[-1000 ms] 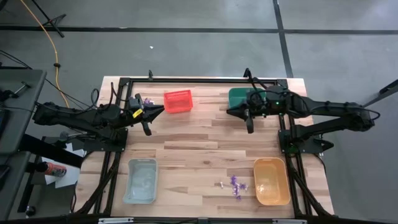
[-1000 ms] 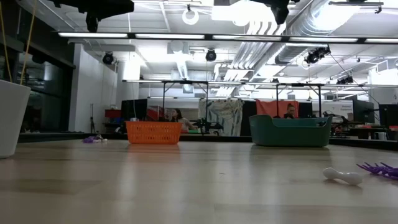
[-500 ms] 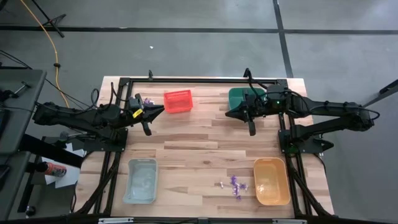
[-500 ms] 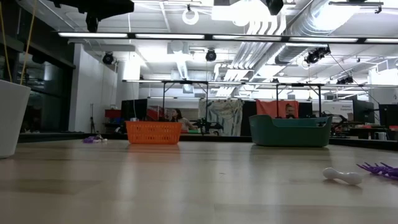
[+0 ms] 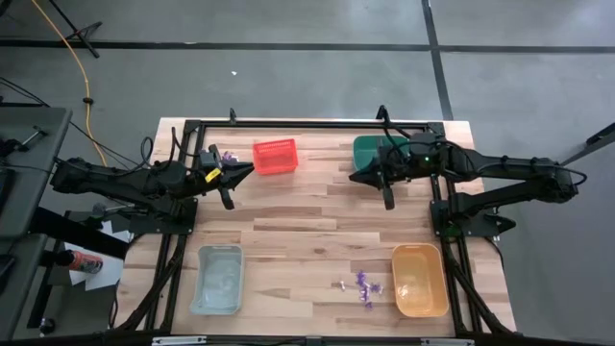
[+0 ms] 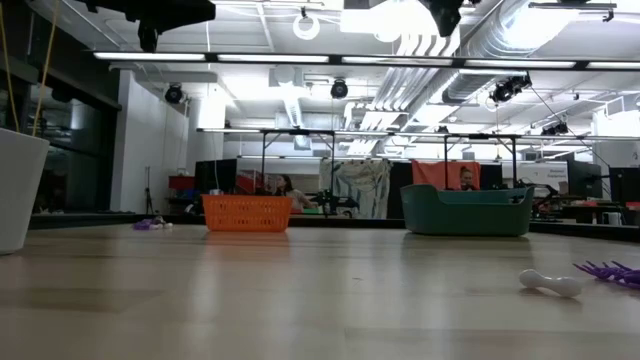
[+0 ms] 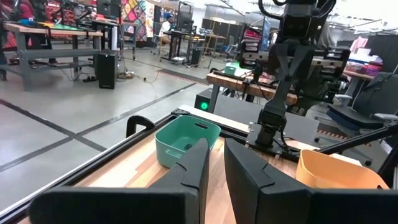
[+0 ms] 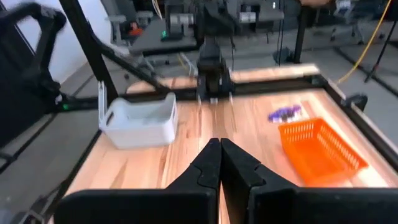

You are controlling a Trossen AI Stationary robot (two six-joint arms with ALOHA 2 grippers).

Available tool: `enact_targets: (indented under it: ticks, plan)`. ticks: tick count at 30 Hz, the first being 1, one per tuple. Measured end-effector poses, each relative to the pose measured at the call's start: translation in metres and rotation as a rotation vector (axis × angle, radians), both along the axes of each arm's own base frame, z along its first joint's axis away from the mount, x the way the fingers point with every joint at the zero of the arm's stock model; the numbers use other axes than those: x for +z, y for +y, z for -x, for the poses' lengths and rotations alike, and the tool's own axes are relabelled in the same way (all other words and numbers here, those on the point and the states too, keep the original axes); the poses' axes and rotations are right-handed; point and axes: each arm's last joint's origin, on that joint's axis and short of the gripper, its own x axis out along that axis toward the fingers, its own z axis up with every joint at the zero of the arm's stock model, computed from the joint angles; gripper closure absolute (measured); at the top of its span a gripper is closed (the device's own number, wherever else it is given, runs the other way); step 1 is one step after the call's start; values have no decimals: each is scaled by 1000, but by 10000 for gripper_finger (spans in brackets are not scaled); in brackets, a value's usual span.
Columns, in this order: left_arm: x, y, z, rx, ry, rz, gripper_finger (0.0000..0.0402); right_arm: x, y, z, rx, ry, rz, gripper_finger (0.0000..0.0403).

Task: Sort Halloween decoration
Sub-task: Put the black skull toy into the green bin

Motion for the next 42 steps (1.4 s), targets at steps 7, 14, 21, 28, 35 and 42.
enact_targets:
  ticks: [7,14,21,28,35,42]
  plan:
    - [6,17,2,292,0,174,350,-12,-1,4,-34,133,8,400]
    - [39,65,12,543,313,238,303,-12,-3,4,-85,133,29,400]
    - [-4,121,6,655,717,490,265,-15,-4,0,-94,144,28,400]
    - [-51,167,0,844,878,731,260,-22,-5,-7,-119,184,-41,400]
    - [-89,190,-9,862,923,959,263,-33,-6,-17,-127,234,-85,400]
    - [-118,198,-16,887,1016,1023,263,-40,-6,-24,-142,274,-132,400]
